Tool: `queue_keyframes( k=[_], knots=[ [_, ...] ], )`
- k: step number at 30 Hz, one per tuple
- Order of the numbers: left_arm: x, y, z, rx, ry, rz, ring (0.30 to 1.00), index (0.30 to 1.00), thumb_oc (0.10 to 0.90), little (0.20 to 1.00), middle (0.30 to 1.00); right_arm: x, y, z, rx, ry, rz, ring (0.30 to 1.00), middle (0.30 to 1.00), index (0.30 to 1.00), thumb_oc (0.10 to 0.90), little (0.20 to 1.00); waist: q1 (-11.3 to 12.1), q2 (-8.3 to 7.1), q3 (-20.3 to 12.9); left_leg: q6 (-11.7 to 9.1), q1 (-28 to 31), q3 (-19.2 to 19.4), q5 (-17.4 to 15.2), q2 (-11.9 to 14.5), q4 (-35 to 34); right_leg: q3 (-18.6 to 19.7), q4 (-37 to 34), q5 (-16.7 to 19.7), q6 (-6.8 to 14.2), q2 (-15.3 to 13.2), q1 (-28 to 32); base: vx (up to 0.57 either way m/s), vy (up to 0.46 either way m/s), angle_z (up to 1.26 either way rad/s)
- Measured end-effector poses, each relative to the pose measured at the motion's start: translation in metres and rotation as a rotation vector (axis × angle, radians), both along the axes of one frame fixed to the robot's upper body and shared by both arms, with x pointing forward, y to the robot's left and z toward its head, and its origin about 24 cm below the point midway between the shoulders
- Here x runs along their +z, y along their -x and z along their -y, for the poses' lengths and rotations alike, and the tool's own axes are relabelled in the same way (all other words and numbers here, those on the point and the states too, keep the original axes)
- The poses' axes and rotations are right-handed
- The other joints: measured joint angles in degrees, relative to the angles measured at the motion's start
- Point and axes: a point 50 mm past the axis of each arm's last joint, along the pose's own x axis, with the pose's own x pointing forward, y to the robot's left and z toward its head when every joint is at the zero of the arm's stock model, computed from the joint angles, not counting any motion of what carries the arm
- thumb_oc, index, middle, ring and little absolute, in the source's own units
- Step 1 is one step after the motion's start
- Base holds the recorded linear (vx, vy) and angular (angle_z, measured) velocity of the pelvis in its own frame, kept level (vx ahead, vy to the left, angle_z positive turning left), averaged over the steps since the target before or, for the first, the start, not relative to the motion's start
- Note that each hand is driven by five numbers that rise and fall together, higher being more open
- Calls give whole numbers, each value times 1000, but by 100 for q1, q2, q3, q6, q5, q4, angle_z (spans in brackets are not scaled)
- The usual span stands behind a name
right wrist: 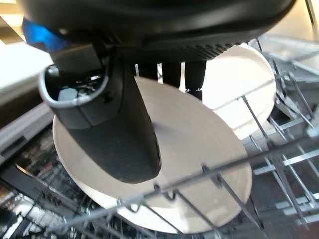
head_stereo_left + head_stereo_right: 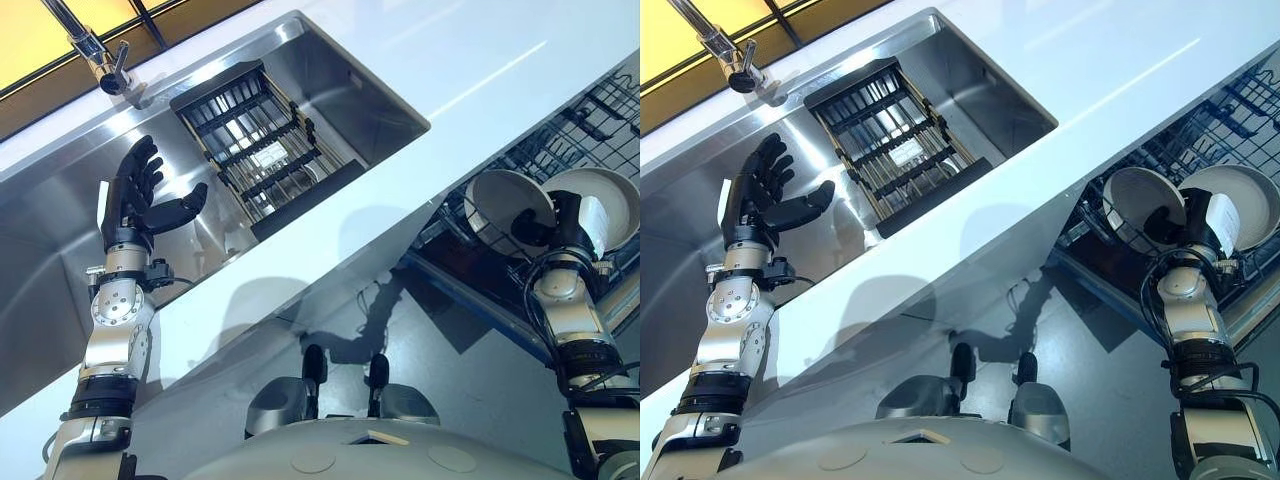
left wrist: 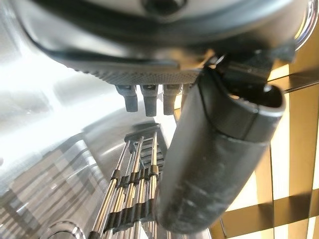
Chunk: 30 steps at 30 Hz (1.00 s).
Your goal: Pick up plates and place into dishwasher.
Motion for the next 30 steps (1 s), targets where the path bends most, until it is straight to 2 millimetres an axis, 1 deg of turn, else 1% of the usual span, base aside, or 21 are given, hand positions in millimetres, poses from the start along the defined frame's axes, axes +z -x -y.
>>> queue_keyframes(
  k=[11, 17, 21, 24, 27, 30],
  knots=[
    [-1, 0, 1, -7, 2, -2, 900, 900, 800, 900, 900, 3, -3, -16, 49, -19, 43, 900, 900, 900, 800, 900, -12, -6, 4, 2, 20, 9, 7, -2, 0, 6, 0, 0, 0, -1, 16, 0, 0, 0],
    [-2, 0, 2, -15, 4, -6, 900, 900, 800, 900, 900, 8, -2, -38, 113, -20, 164, 900, 900, 900, 800, 900, -9, -8, 5, 4, 51, 34, 7, -3, 0, 35, 0, 2, -1, -2, 30, -5, 0, 0],
    [-3, 0, 3, -25, 6, -8, 900, 900, 800, 900, 900, 13, 1, -45, 131, -9, 228, 900, 900, 900, 800, 900, -12, -11, 7, 5, 82, 77, 7, -2, -1, 85, 0, 3, -1, 0, 42, -13, -5, -5],
    [-4, 1, 3, -26, 9, -11, 900, 900, 800, 900, 900, 16, 3, -45, 128, -6, 258, 900, 900, 900, 800, 900, -20, -22, 13, 6, 126, 95, 5, -2, -1, 142, -1, 3, -1, 0, 78, -25, -12, -4],
    [-4, 2, 3, -29, 9, -13, 900, 900, 800, 900, 900, 25, 7, -33, 64, -25, 326, 900, 900, 900, 800, 900, -49, -37, 19, 9, 151, 166, 2, 0, -2, 184, -1, 9, -5, 2, 83, -39, -14, -5],
    [-6, 4, 2, -24, 12, -19, 900, 900, 800, 900, 900, 32, 12, -26, 9, -16, 389, 900, 900, 900, 800, 900, -87, -40, 20, 22, 197, 226, -12, 3, -2, 221, -1, 10, -6, 2, 114, -38, -12, -8]
  ],
)
